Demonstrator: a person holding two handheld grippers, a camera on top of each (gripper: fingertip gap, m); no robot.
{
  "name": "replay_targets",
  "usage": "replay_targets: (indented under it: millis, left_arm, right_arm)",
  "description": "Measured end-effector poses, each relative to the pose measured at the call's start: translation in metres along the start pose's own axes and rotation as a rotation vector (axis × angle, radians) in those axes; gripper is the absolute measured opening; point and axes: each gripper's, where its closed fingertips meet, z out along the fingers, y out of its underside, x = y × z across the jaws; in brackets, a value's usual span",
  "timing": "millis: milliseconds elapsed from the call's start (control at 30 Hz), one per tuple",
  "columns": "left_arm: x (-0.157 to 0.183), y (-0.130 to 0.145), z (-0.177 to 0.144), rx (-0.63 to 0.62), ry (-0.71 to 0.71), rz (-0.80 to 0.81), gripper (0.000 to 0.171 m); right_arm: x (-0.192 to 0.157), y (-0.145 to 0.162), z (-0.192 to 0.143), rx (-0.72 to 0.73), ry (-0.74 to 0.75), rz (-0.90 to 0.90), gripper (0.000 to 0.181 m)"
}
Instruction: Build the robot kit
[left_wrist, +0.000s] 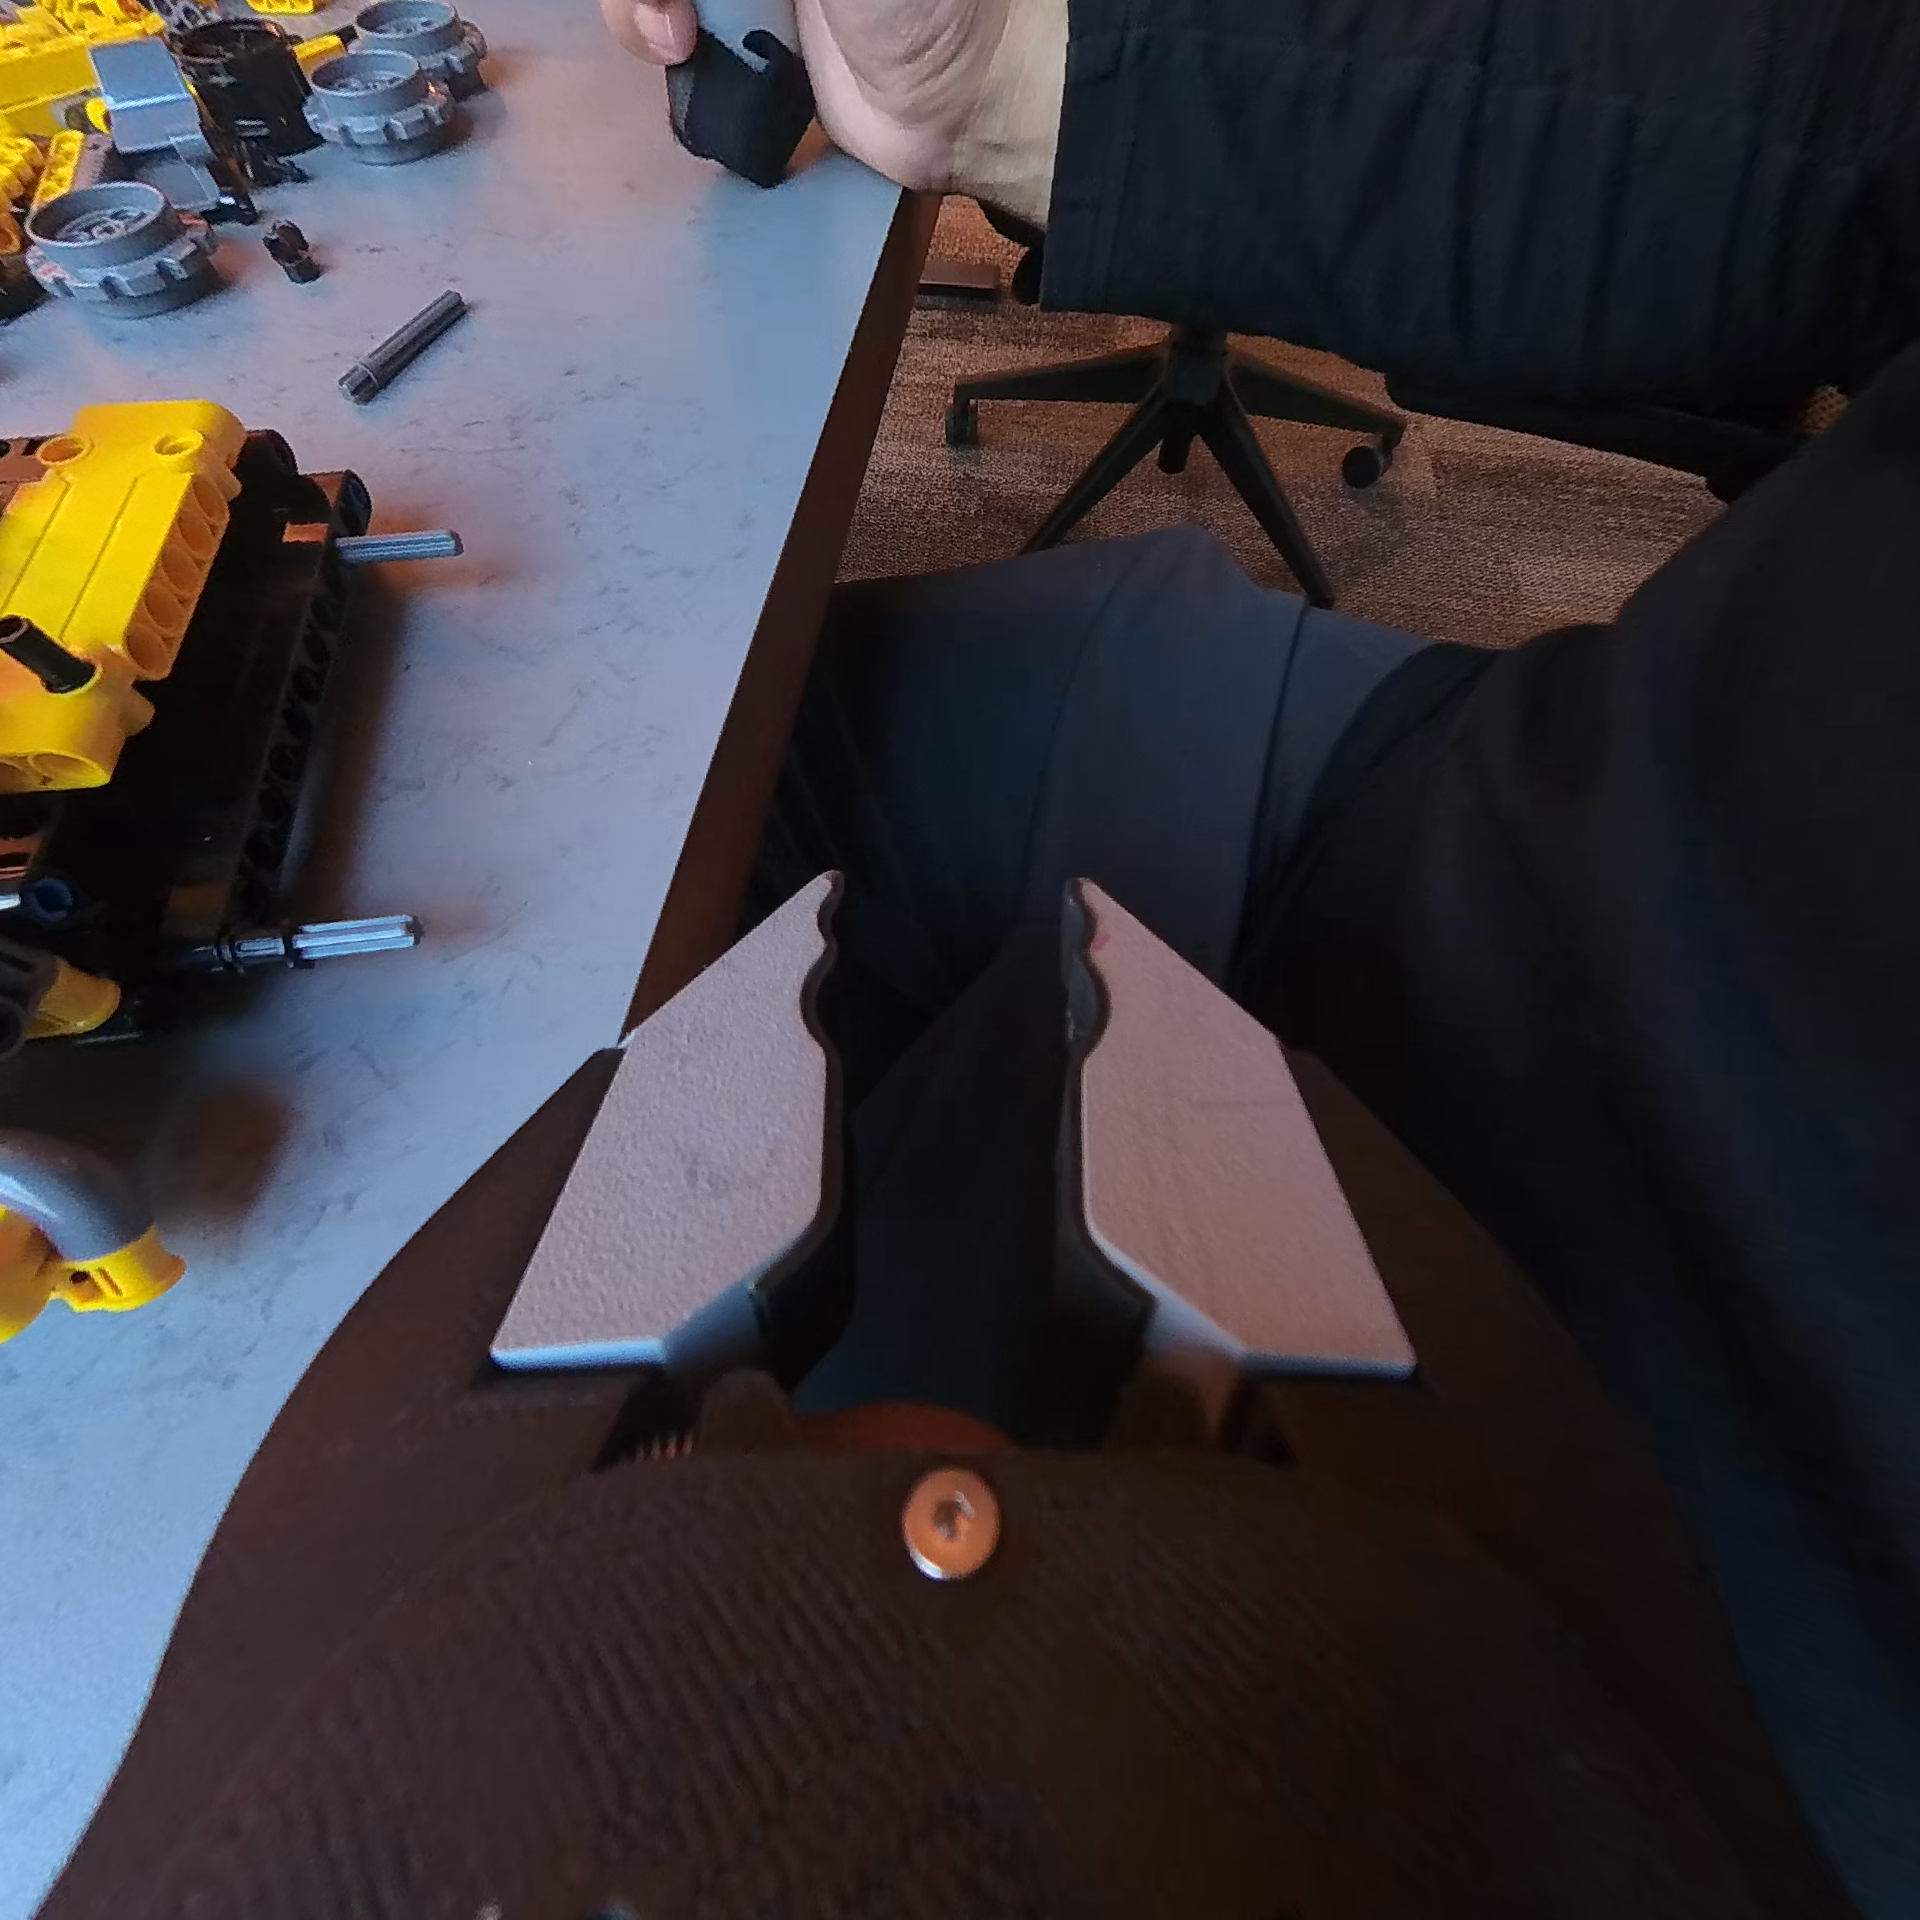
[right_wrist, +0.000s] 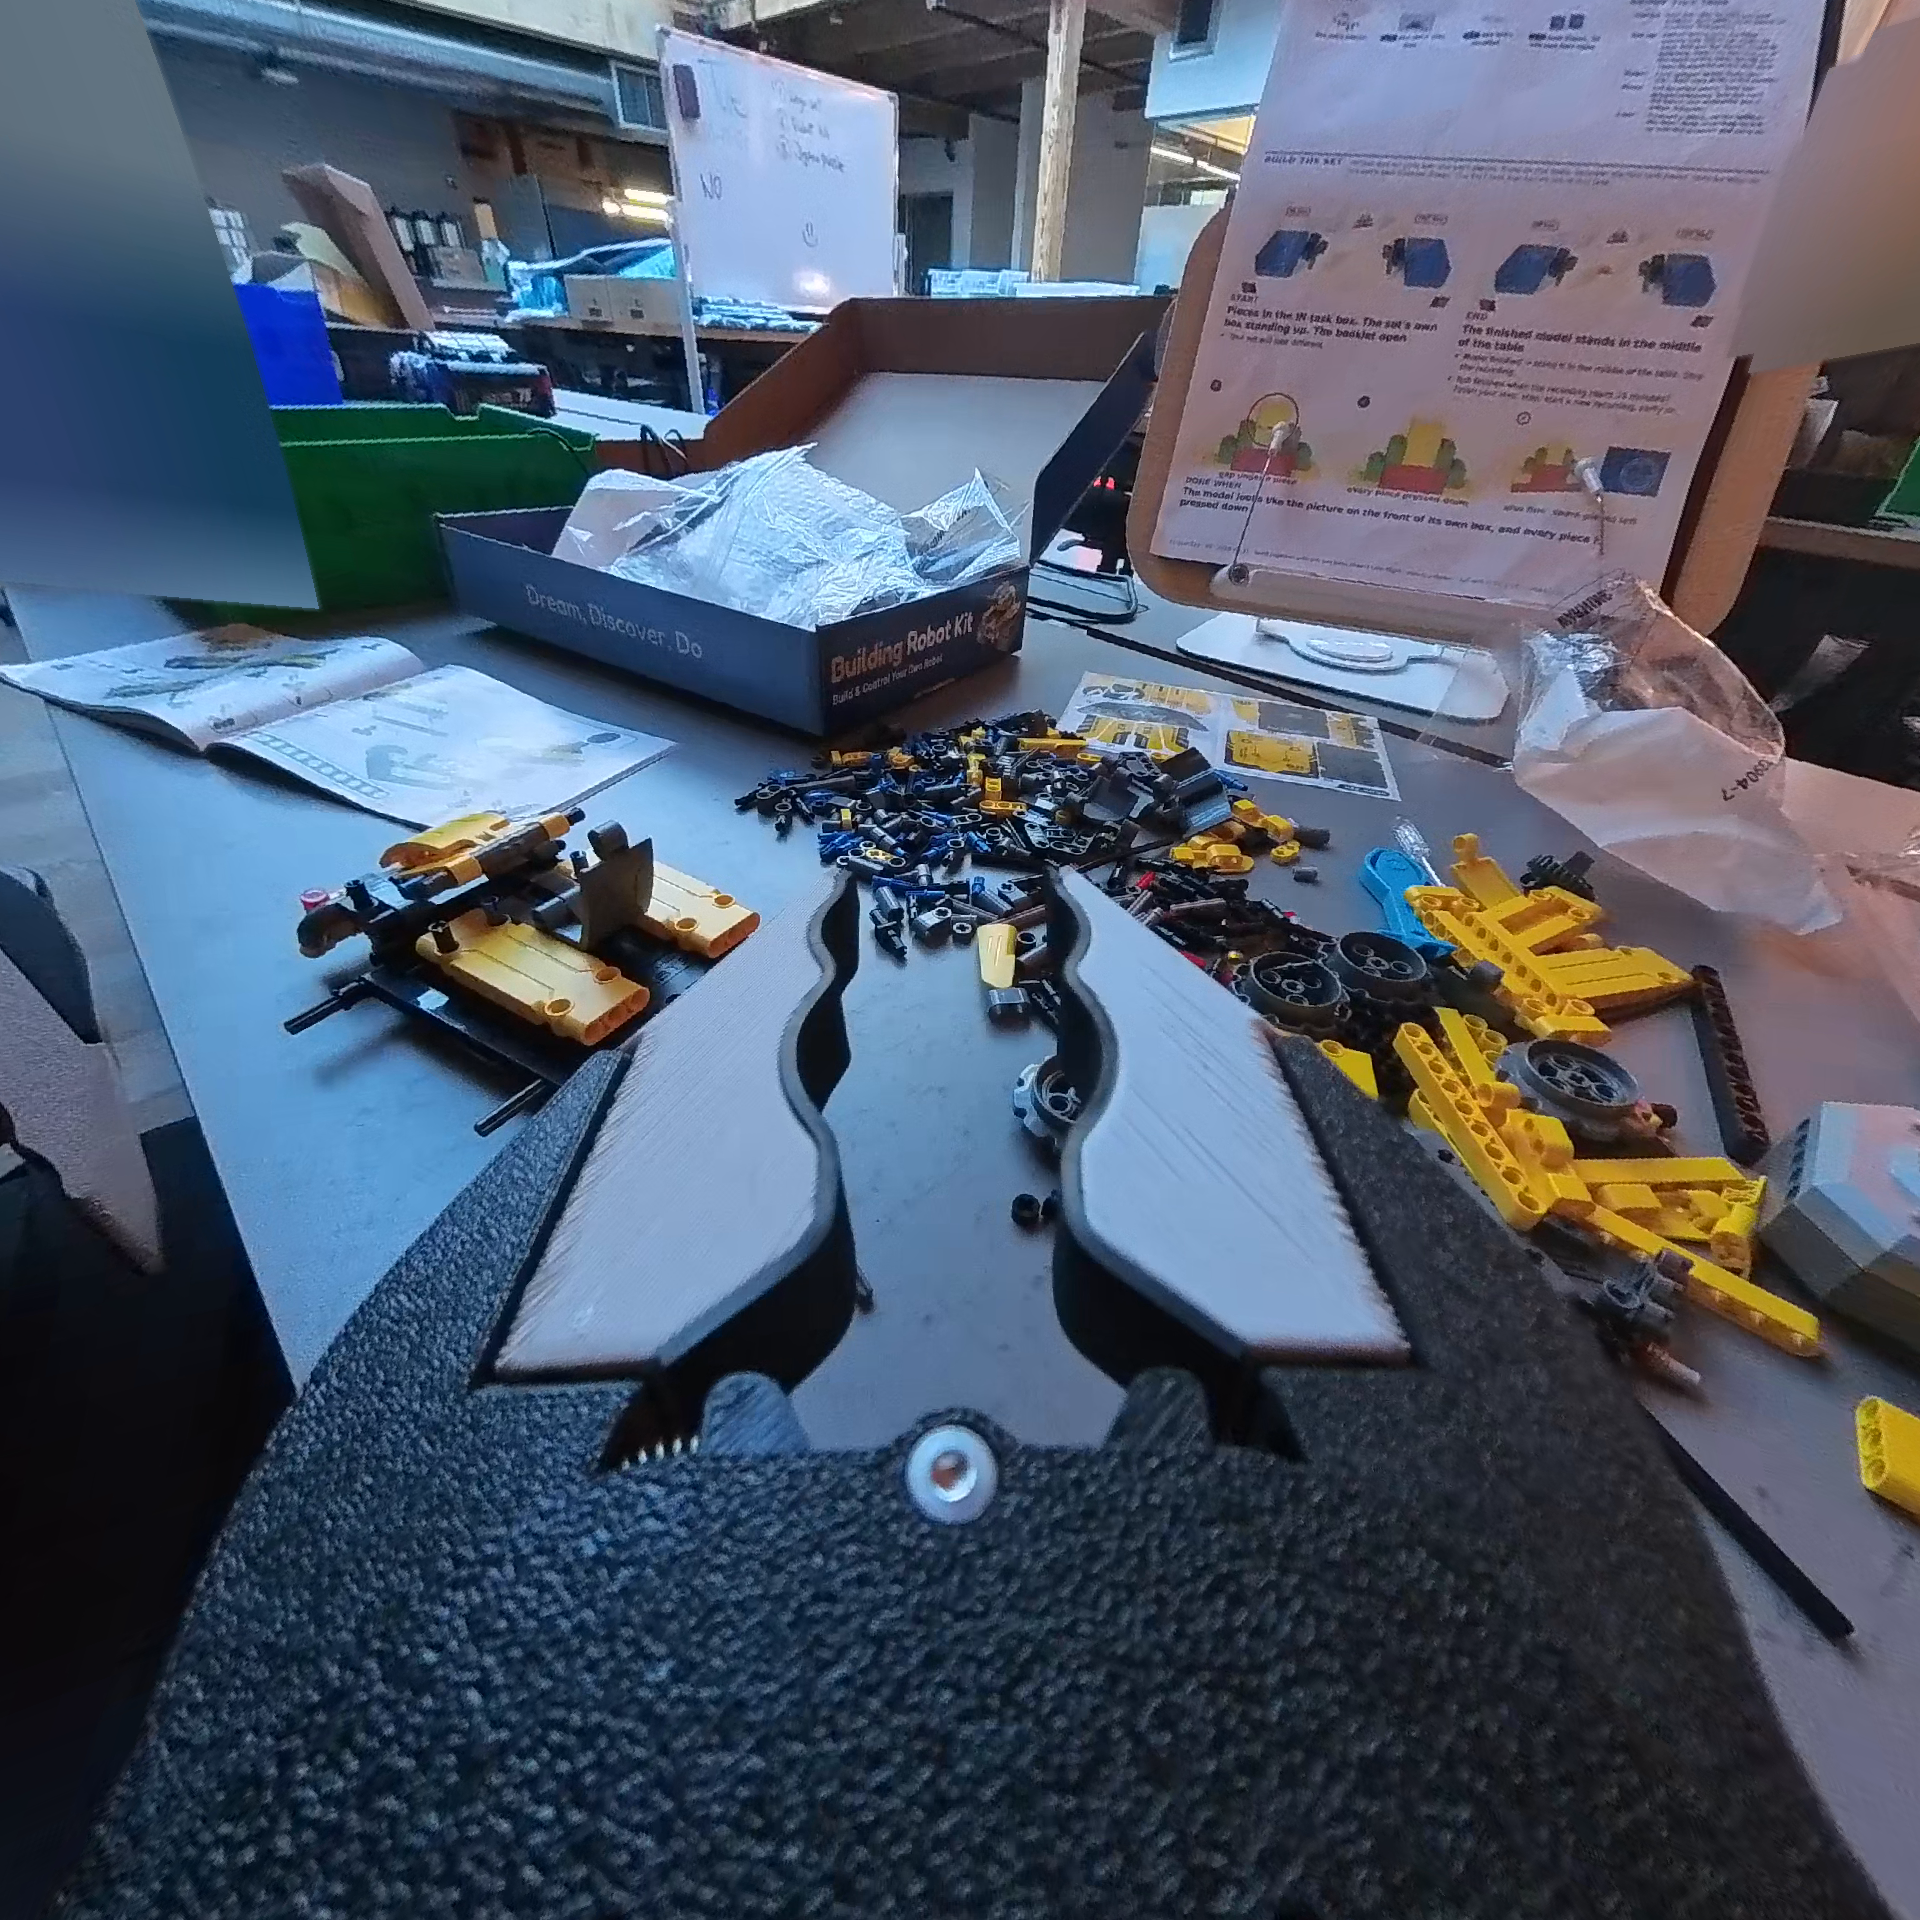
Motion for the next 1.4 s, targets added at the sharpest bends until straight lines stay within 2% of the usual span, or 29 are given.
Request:
replay_targets:
  millis: [1033,1100,1233,1267,1333,1400]
  left_arm:
    - [-0.001,0.001,0.000,-0.003,-0.002,0.003,0.036]
    - [-0.004,0.002,-0.001,-0.004,-0.013,0.005,0.036]
    - [-0.014,0.003,-0.001,-0.008,-0.037,-0.023,0.036]
    - [-0.015,0.003,-0.001,-0.007,-0.039,-0.026,0.035]
    - [-0.014,0.002,0.000,-0.003,-0.031,-0.035,0.035]
    - [-0.009,0.002,0.002,-0.007,-0.015,-0.027,0.035]
  right_arm:
    - [0.002,-0.003,-0.002,0.020,0.018,-0.004,0.034]
    - [0.014,-0.015,-0.016,0.089,0.107,-0.029,0.017]
    - [0.045,-0.054,-0.070,0.115,0.271,-0.071,0.014]
    - [0.059,-0.054,-0.082,0.082,0.332,-0.049,0.015]
    - [0.082,-0.038,-0.099,-0.009,0.405,0.024,0.030]
    - [0.086,-0.018,-0.107,-0.062,0.385,0.110,0.035]
